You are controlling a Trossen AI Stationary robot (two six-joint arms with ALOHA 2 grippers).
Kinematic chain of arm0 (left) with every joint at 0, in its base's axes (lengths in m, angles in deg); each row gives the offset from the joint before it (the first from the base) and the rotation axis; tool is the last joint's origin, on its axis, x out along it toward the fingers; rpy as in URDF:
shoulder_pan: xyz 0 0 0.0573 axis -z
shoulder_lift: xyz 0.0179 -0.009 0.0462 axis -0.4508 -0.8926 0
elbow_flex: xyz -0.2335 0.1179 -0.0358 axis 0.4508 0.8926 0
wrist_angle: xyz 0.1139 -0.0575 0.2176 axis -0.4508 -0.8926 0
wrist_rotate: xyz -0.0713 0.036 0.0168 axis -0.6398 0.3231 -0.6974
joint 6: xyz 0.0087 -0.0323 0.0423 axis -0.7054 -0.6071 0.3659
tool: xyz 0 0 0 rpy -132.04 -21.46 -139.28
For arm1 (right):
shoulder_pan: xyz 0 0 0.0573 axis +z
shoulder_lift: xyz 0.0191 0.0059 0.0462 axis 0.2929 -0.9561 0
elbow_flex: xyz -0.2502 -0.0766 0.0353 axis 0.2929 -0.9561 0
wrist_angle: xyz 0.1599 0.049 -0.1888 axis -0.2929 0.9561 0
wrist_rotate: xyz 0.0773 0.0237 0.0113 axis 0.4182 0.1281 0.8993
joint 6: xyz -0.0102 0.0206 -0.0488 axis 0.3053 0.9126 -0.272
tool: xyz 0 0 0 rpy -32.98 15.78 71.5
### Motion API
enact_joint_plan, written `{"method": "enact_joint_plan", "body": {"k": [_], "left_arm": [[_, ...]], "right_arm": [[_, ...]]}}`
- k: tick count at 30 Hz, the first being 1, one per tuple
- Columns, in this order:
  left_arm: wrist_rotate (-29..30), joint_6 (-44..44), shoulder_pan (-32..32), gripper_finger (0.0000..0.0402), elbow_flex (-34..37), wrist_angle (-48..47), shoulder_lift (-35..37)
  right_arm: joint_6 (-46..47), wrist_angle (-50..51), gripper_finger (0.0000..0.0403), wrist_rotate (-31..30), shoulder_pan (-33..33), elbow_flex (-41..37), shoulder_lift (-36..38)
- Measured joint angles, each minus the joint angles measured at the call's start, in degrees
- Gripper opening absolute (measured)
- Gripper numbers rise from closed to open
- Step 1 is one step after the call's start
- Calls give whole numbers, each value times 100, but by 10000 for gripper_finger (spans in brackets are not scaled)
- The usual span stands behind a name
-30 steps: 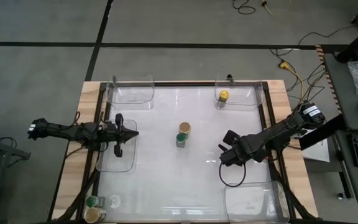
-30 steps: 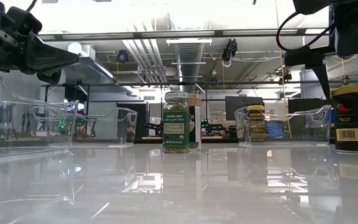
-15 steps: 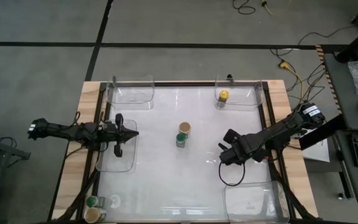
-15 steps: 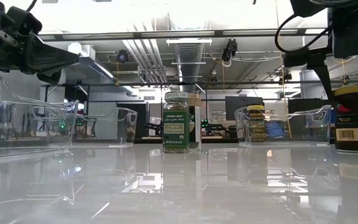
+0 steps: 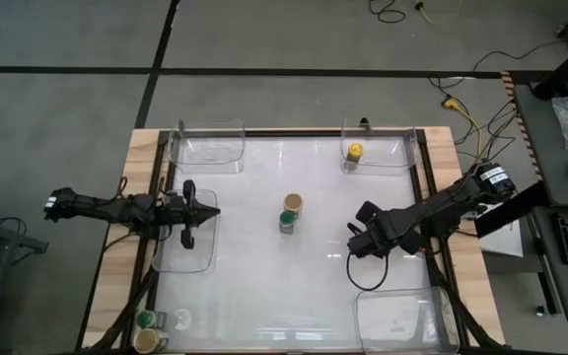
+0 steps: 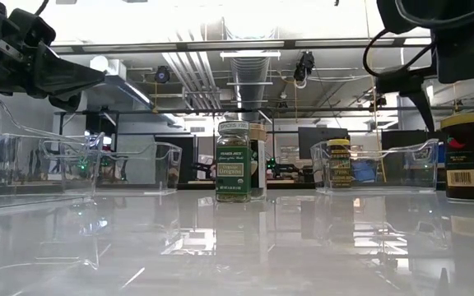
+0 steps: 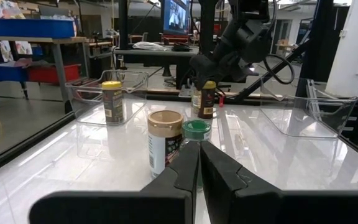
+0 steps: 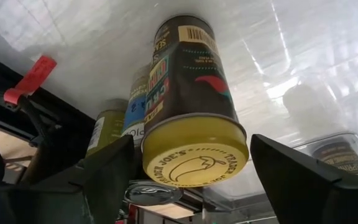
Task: Sort spices by type
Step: Put the yellow seasoning bottle into the top right transparent bin
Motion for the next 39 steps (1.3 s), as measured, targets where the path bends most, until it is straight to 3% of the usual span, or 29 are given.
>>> {"method": "enact_joint_plan", "body": {"k": [14, 19, 21, 23, 26, 34, 39], "left_arm": [[0, 0, -1, 1, 0, 0, 0], [0, 0, -2, 1, 0, 0, 0], [0, 0, -2, 1, 0, 0, 0], [0, 0, 0, 1, 0, 0, 0], [0, 0, -2, 1, 0, 0, 0], [0, 0, -1, 1, 0, 2, 0], [0, 0, 0, 1, 0, 2, 0]], "right_arm": [[127, -285, 224, 19, -70, -17, 10], [433, -408, 224, -2, -178, 317, 28], [599, -353, 232, -222, -259, 565, 64], [905, -340, 238, -894, -387, 829, 92], [1233, -210, 233, -1741, -717, 1195, 114], [2056, 379, 225, -1899, -2063, 2013, 129], [1862, 678, 230, -2211, -3088, 2100, 229]]}}
